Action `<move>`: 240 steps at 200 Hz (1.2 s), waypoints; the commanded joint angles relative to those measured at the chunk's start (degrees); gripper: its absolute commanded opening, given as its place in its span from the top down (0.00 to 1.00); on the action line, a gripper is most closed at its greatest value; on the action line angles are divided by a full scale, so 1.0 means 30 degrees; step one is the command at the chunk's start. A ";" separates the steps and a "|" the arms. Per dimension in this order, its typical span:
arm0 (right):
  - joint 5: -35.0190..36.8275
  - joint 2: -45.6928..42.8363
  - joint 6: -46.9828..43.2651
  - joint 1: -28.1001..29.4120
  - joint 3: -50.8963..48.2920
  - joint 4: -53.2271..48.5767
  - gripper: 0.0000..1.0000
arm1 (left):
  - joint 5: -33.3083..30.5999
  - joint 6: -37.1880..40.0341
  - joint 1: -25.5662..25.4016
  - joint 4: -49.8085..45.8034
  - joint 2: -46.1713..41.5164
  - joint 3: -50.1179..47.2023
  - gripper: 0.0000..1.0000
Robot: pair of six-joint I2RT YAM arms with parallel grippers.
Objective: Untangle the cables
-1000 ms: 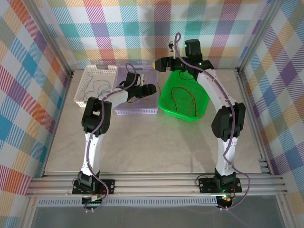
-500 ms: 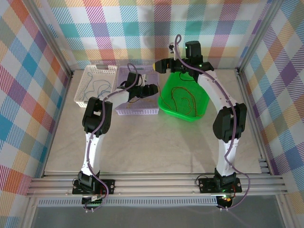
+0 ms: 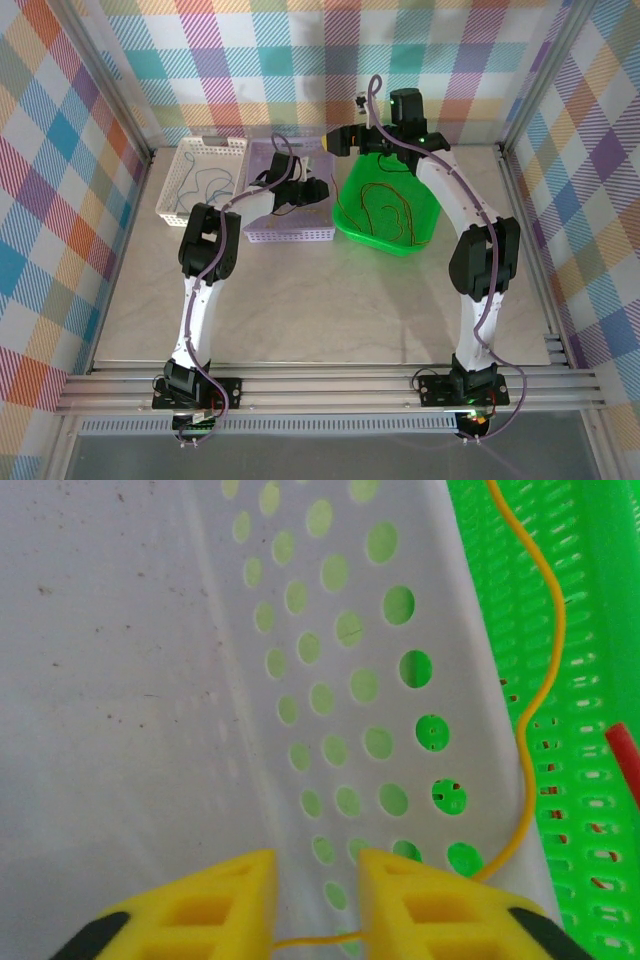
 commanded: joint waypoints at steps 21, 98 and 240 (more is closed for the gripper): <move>0.1039 0.0280 -0.0719 0.0059 0.1184 -0.1501 0.01 | 0.0372 0.0133 0.0300 -0.0126 0.0553 -0.0132 0.95; 0.2189 0.7317 -0.1067 -0.0047 1.0791 -0.8662 0.03 | 0.0205 -0.0085 0.1273 0.1000 -0.0641 -0.2826 1.00; 0.1755 0.3777 -0.1018 -0.0031 0.6302 -0.6610 0.04 | -0.1342 -0.2294 0.3910 0.3687 -0.6811 -0.8005 1.00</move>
